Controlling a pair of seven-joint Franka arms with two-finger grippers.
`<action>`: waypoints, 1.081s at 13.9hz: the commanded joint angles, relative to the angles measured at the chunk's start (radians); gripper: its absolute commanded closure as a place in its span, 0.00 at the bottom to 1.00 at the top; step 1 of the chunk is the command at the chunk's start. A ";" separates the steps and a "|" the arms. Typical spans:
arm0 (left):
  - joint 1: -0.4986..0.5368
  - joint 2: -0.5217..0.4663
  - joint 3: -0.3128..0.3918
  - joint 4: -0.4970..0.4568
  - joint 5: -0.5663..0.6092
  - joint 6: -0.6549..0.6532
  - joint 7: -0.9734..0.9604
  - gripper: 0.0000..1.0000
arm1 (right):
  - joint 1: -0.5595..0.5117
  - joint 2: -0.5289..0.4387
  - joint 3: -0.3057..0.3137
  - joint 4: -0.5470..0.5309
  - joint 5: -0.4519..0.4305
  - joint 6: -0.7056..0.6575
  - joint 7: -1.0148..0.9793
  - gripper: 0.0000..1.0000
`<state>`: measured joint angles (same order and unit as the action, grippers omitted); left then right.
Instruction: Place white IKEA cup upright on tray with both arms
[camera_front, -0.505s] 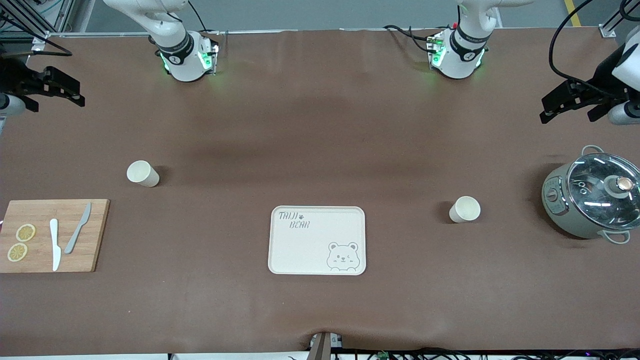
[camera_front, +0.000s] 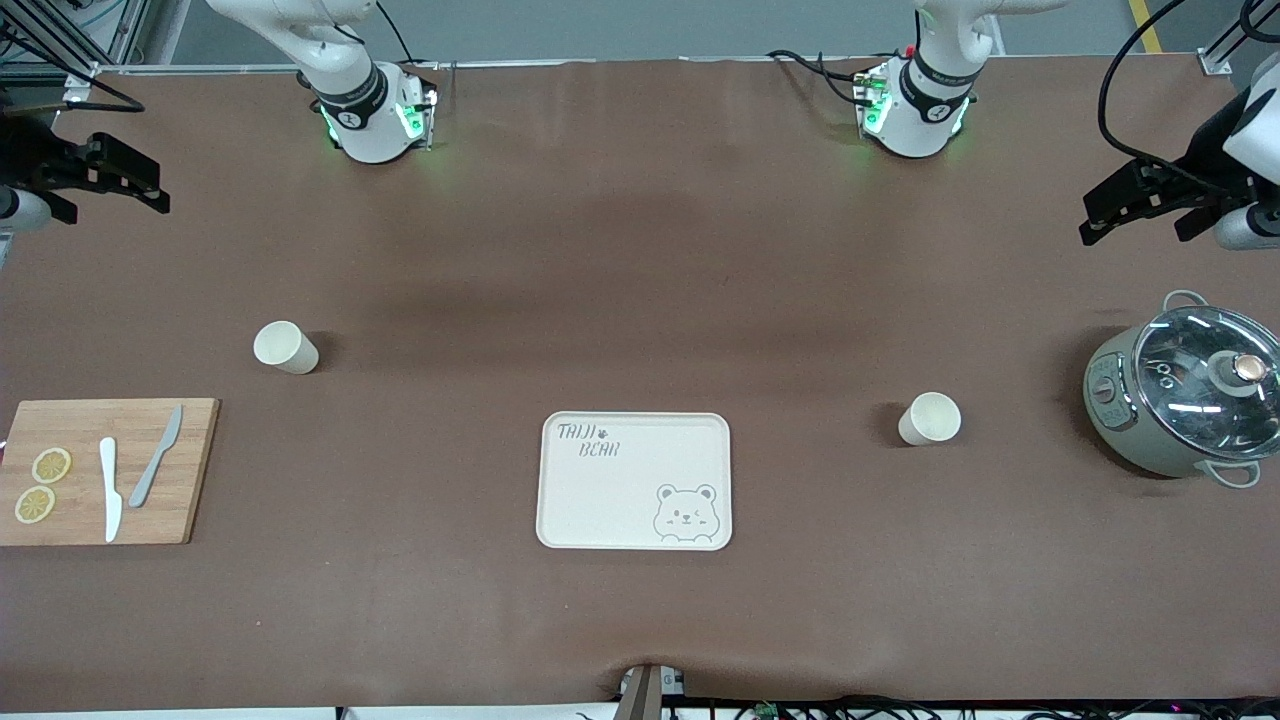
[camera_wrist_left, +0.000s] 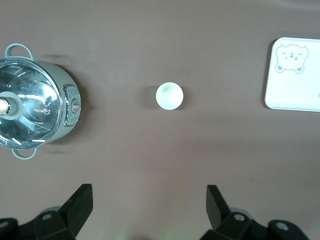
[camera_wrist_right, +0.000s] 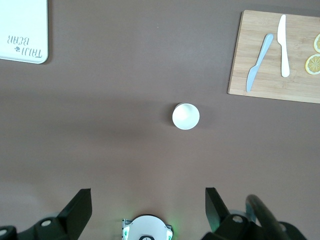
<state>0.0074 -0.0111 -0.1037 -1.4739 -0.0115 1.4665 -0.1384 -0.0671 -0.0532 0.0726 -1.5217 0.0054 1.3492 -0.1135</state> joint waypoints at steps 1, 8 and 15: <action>0.006 0.003 -0.002 -0.006 0.022 -0.017 0.006 0.00 | -0.019 -0.011 0.010 -0.002 0.015 -0.009 -0.012 0.00; 0.003 0.074 -0.010 -0.100 0.061 0.113 -0.006 0.00 | -0.019 -0.010 0.010 -0.002 0.015 -0.009 -0.011 0.00; -0.003 0.071 -0.036 -0.363 0.050 0.380 -0.056 0.00 | -0.019 -0.010 0.010 0.000 0.015 -0.002 -0.011 0.00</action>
<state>0.0014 0.0916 -0.1253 -1.7488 0.0277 1.7695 -0.1672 -0.0671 -0.0532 0.0726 -1.5218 0.0054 1.3490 -0.1135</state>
